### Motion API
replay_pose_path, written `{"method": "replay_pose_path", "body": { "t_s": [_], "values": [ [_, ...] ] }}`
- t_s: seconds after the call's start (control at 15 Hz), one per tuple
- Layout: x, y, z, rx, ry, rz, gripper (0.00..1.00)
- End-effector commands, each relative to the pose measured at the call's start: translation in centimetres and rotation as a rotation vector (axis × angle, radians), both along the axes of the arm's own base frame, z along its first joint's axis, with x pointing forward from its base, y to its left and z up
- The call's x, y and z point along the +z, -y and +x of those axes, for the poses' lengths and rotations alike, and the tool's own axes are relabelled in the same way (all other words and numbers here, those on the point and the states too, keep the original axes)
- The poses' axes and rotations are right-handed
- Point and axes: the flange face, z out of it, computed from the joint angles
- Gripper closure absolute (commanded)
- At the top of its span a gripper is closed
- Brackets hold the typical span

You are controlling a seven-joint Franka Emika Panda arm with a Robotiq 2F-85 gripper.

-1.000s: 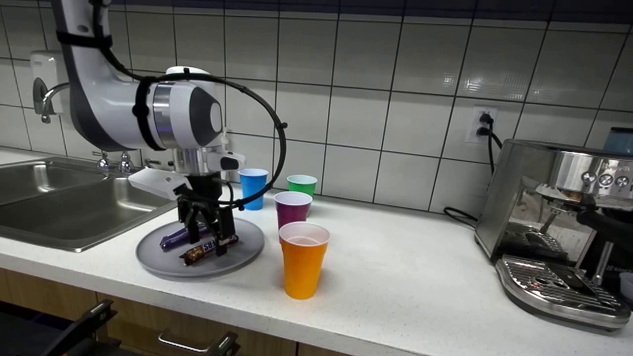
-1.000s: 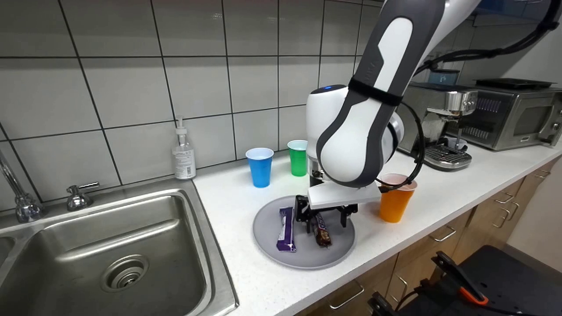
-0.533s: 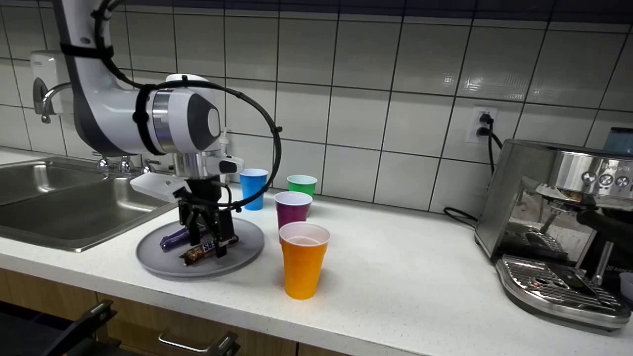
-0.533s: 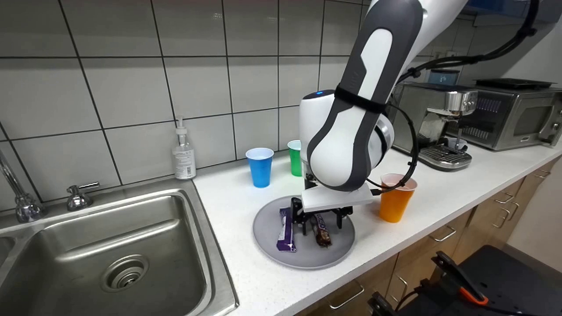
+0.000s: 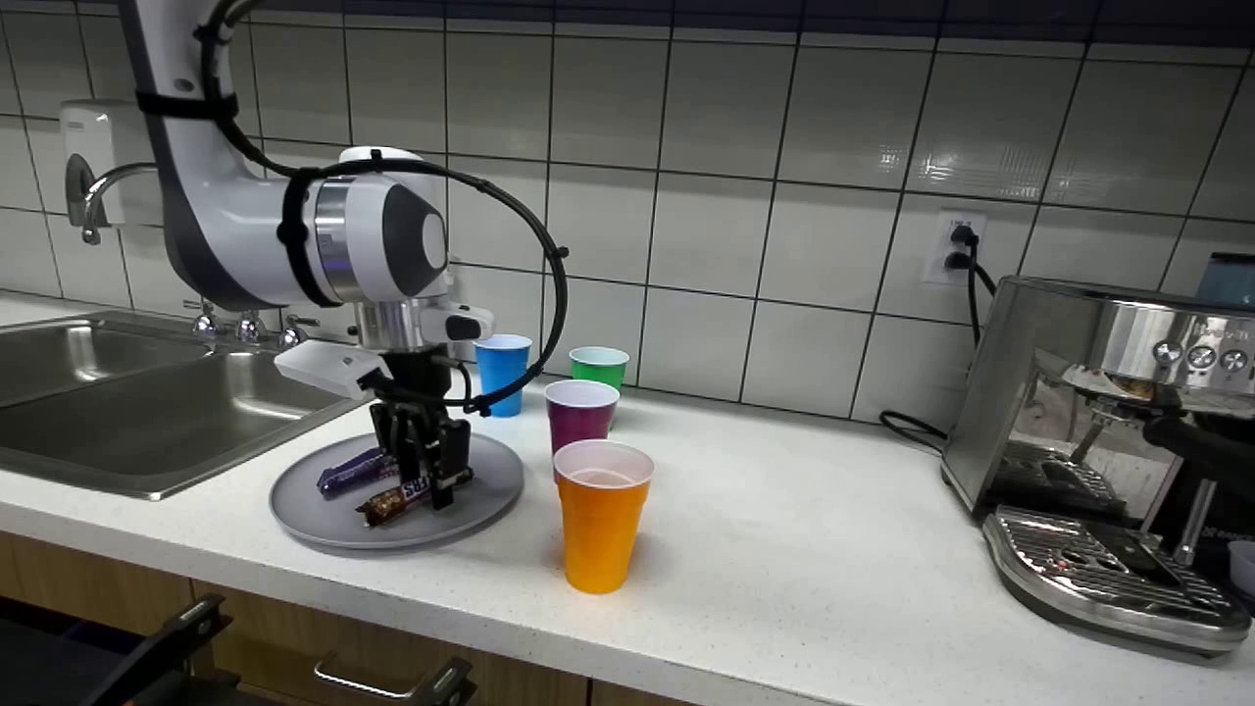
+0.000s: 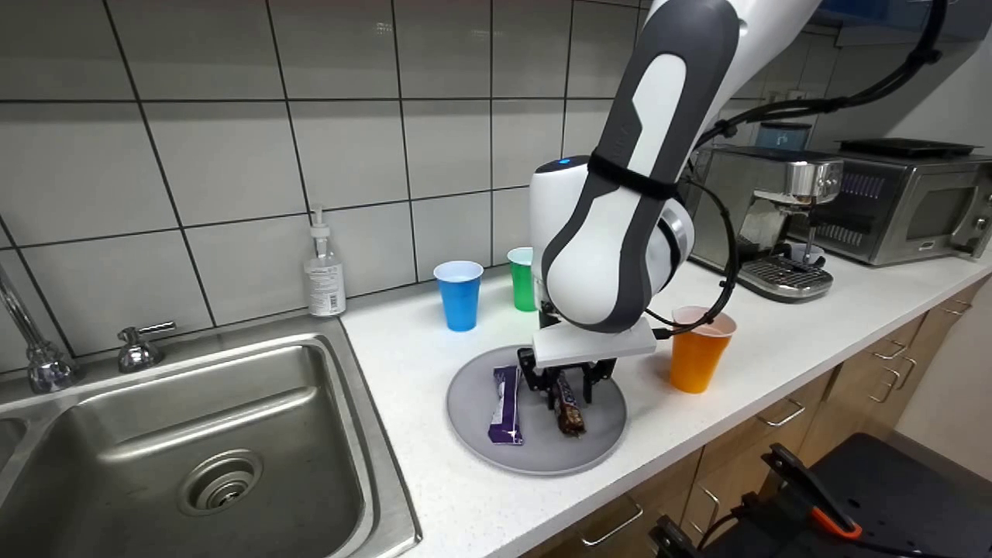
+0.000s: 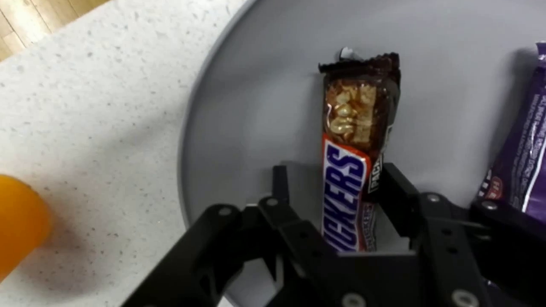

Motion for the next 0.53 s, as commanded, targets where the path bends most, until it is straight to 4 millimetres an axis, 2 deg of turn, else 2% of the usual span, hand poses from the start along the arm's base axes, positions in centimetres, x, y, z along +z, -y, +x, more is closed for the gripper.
{"method": "replay_pose_path", "body": {
  "t_s": [0.0,0.2,0.27,0.47],
  "values": [
    [0.28,-0.1,0.75,-0.004,0.022,0.001,0.75],
    [0.35,-0.21,0.79,-0.001,0.023,0.001,0.97],
    [0.33,-0.27,0.79,0.001,0.023,0.0,1.0],
    [0.45,-0.29,0.62,-0.001,0.017,0.001,0.96]
  ]
}}
